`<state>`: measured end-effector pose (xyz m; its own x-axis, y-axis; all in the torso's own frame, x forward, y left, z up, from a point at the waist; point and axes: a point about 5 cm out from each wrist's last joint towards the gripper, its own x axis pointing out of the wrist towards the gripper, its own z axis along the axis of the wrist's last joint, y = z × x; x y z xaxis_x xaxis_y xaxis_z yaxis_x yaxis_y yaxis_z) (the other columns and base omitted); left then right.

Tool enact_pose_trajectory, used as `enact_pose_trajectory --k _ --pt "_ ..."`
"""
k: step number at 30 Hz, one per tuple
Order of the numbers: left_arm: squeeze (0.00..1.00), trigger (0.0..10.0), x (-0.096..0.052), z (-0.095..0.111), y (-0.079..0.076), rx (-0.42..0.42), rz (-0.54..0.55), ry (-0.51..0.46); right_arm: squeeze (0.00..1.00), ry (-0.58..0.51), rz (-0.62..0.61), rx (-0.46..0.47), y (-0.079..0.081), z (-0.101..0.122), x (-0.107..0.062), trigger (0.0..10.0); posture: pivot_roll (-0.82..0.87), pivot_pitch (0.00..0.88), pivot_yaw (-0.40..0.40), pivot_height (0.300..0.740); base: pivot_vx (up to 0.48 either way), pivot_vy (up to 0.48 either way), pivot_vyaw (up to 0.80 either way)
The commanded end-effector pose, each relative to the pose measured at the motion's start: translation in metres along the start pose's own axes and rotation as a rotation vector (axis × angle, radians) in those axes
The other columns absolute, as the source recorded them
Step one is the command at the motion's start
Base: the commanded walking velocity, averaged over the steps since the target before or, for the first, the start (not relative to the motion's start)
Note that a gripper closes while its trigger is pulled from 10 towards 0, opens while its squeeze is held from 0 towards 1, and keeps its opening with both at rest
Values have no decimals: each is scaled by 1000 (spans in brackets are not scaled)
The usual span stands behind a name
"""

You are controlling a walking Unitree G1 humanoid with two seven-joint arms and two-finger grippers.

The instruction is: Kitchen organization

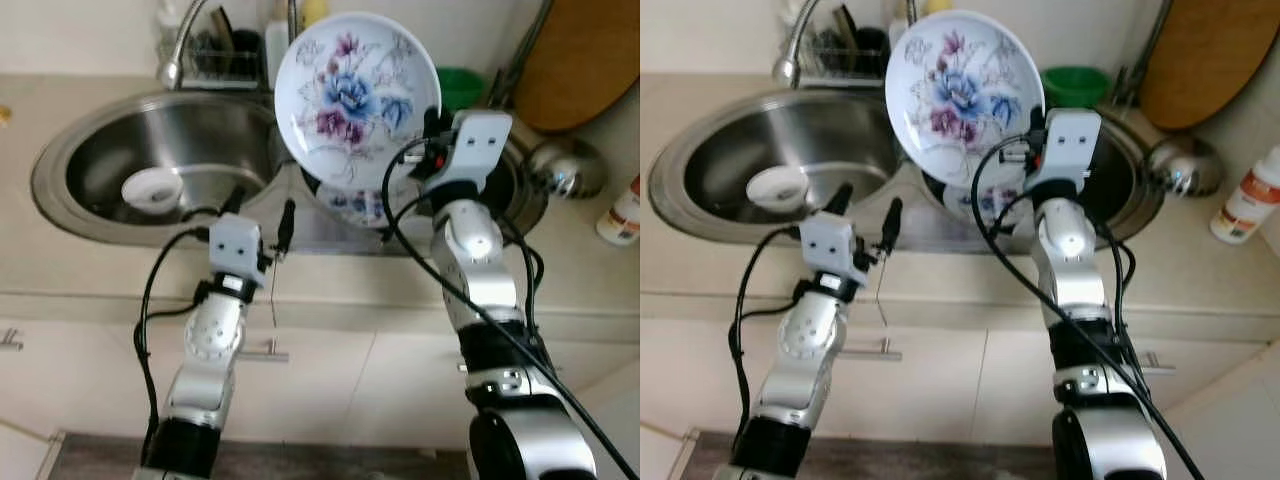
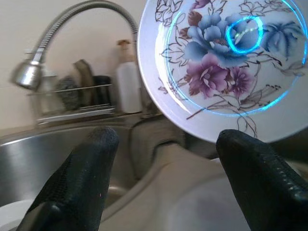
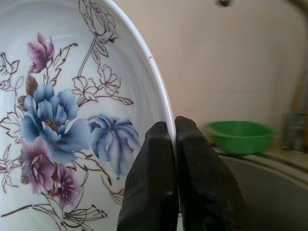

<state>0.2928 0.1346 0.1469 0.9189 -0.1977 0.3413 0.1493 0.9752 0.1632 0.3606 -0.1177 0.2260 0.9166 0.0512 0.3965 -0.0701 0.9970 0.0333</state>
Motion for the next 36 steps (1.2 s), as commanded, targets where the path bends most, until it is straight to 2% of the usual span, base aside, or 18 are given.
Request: enact_pose_trajectory --k 1,3,6,7,9,10,11,12,17,19,21,23,24,28,29,34,35,36 --pt "0 10000 0 2 -1 4 -4 -11 0 -19 -9 -18 -1 6 5 10000 -14 0 -17 740 0 0 0" --pt "0 10000 0 2 -1 3 -4 -11 0 -10 -18 -26 -2 5 5 10000 -14 0 -17 740 0 0 0" --pt "0 10000 1 2 -2 3 -4 -13 0 95 -105 -116 -18 -9 10 10000 -12 0 -17 740 0 0 0" --pt "0 10000 1 2 -2 3 -4 -13 0 95 -105 -116 -18 -9 10 10000 -12 0 -17 740 0 0 0" --pt "0 10000 1 3 -2 3 -4 -16 0 144 -177 -185 -33 -15 12 10000 -8 0 -20 740 0 0 0" --pt "0 10000 1 3 -2 3 -4 -16 0 144 -177 -185 -33 -15 12 10000 -8 0 -20 740 0 0 0" --pt "0 10000 1 3 -2 3 -3 -17 0 184 -278 -209 -52 -20 11 10000 -9 0 -20 740 0 0 0" --pt "0 10000 1 3 -1 2 -3 -17 0 203 -321 -221 -61 -21 10 10000 -10 0 -19 740 0 0 0" --pt "0 10000 1 3 -1 2 -6 -17 0 232 -365 -250 -75 -25 8 10000 -14 0 -15 740 0 0 0" --pt "0 10000 1 3 -1 2 -6 -17 0 232 -365 -250 -75 -25 8 10000 -14 0 -15 740 0 0 0" --pt "0 10000 1 3 -1 3 -10 -15 0 286 -308 -291 -72 -34 6 10000 -15 0 -14 740 0 0 0" --pt "0 10000 1 3 -1 3 -12 -13 0 364 -212 -315 -60 -48 4 10000 -16 0 -13 740 0 0 0" --pt "0 10000 1 2 -2 5 -14 -11 0 419 -135 -305 -47 -60 -1 10000 -16 0 -13 740 0 0 0" --pt "0 10000 1 2 -1 6 -15 -10 0 443 -84 -294 -38 -66 -4 10000 -8 0 -15 740 0 0 0" --pt "0 10000 1 2 -1 7 -14 -10 0 470 -35 -292 -30 -71 -7 10000 -8 0 -15 740 0 0 0" --pt "0 10000 1 2 -1 8 -14 -8 0 525 50 -282 -21 -80 -11 10000 -8 0 -15 740 0 0 0" --pt "0 10000 1 2 -1 8 -15 -7 396 536 71 -265 -18 -82 -13 10000 -10 0 -15 740 0 0 0" --pt "0 10000 1 2 -1 8 -15 -7 396 536 71 -265 -18 -82 -13 10000 -10 0 -15 740 0 0 0"
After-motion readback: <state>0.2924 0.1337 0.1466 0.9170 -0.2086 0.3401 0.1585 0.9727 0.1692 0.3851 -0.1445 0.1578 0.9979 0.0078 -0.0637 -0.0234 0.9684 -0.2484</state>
